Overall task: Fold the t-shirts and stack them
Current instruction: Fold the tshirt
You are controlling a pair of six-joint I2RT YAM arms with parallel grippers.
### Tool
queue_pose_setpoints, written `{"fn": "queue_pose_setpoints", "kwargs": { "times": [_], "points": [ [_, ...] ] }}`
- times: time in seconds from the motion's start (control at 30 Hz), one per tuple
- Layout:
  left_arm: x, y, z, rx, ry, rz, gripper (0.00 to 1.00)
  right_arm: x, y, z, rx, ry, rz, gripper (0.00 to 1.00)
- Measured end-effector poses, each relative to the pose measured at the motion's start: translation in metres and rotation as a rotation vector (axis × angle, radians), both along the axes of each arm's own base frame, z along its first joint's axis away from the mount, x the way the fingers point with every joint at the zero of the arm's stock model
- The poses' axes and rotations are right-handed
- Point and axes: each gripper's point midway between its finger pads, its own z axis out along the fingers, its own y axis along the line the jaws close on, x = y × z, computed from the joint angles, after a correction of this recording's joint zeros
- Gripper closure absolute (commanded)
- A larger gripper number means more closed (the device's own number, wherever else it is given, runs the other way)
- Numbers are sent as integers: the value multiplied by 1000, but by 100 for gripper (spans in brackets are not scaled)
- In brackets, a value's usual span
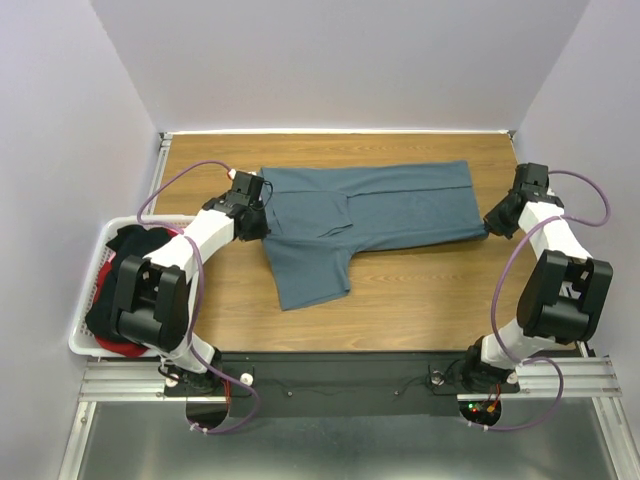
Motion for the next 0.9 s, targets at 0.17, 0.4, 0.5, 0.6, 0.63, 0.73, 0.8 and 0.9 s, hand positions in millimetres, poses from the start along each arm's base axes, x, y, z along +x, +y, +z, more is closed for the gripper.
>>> {"fn": "queue_pose_setpoints", "kwargs": {
  "times": [0.17, 0.4, 0.5, 0.6, 0.63, 0.73, 0.8, 0.9],
  "points": [
    [7, 0, 4, -4, -9, 6, 100, 10, 0, 1, 10, -5, 11, 99],
    [11, 5, -6, -5, 19, 17, 100, 28, 0, 1, 35, -10, 25, 99],
    [20, 6, -4, -5, 15, 23, 100, 37, 0, 1, 44, -15, 32, 99],
    [33, 5, 2, -5, -5, 19, 100, 46, -1, 1, 52, -20, 38, 99],
    [37, 4, 4, -4, -11, 18, 100, 49, -1, 0, 54, -21, 39, 99],
    [49, 3, 8, 0, -27, 7, 100, 52, -1, -4, 61, -12, 43, 99],
    [54, 2, 8, 4, -30, 2, 100, 53, -1, -8, 66, -4, 43, 99],
    [58, 2, 1, 12, -22, -4, 100, 56, -1, -17, 74, 16, 45, 99]
  ]
}}
